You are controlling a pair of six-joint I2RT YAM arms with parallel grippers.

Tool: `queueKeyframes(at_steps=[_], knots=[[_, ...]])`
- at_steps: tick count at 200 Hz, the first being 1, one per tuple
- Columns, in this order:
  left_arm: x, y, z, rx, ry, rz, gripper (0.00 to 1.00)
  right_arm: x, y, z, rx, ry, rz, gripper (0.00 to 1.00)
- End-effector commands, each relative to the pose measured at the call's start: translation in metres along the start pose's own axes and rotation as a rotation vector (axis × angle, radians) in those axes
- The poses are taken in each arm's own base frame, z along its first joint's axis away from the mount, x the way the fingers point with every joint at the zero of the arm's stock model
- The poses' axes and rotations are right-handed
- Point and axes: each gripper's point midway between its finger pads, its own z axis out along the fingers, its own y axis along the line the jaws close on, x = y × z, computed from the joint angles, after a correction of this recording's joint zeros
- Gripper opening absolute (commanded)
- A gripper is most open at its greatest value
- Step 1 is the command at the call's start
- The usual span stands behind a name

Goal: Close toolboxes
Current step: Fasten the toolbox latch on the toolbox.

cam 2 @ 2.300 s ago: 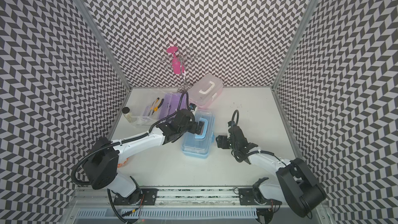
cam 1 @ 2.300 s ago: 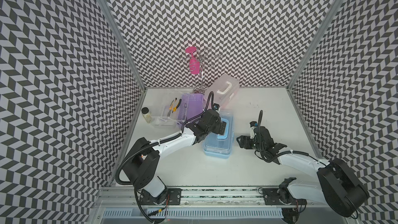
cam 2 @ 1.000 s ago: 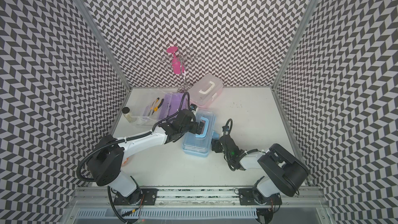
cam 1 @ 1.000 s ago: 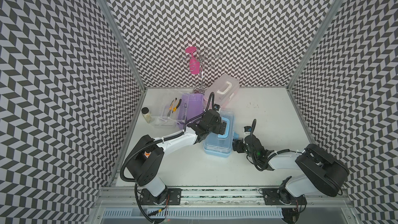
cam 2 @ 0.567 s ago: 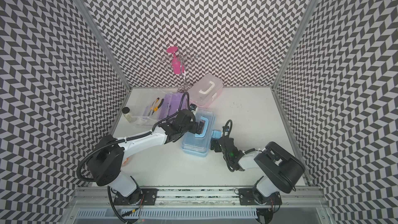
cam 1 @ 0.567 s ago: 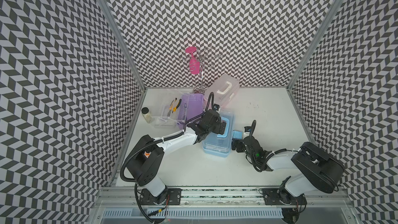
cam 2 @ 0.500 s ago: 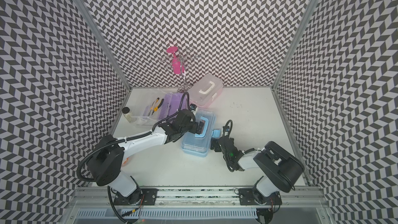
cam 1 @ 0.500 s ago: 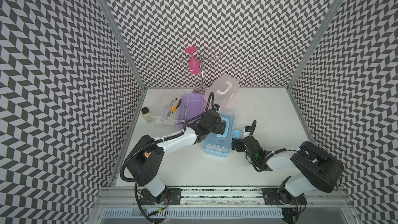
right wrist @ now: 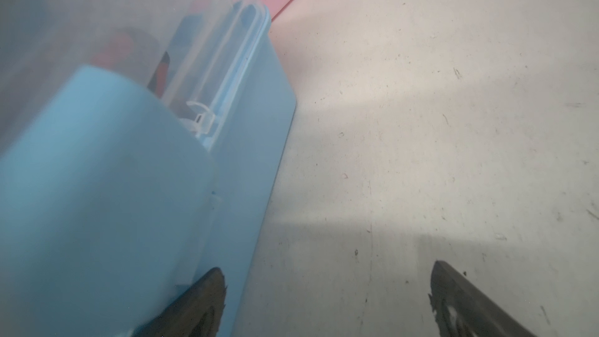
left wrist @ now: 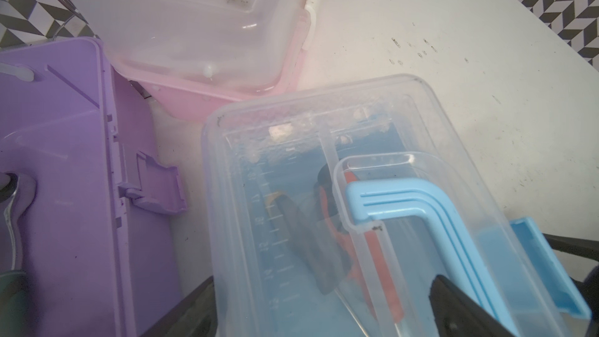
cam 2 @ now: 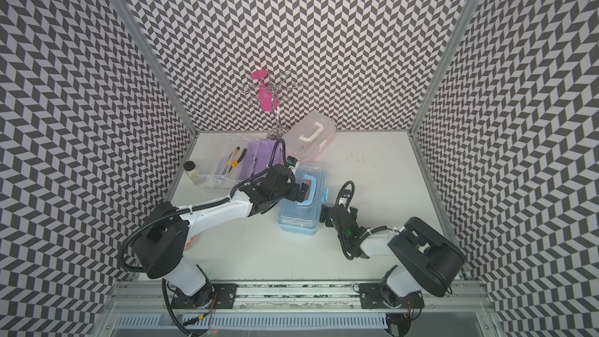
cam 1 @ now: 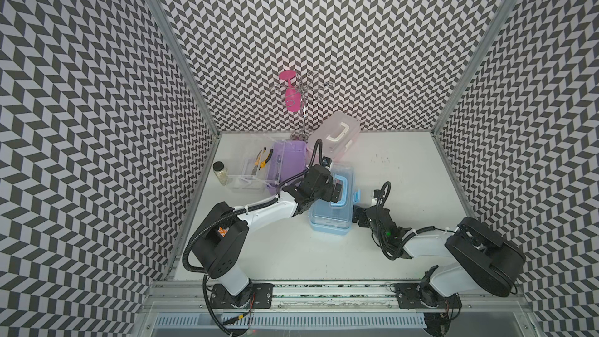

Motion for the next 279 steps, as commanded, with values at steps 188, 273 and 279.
queueKeyframes(at_steps=[188,273,279], knots=[[0.015,0.004,-0.004,0.003,0.030,-0.004,0.99,-0.071,0.049,-0.020,-0.301,-0.080,0.062,0.95],[0.013,0.004,-0.007,0.006,0.019,-0.006,0.99,-0.066,0.068,-0.035,-0.552,0.050,0.200,0.88],[0.013,0.004,-0.007,0.007,0.019,-0.005,0.99,-0.065,0.070,-0.036,-0.574,0.062,0.212,0.87]])
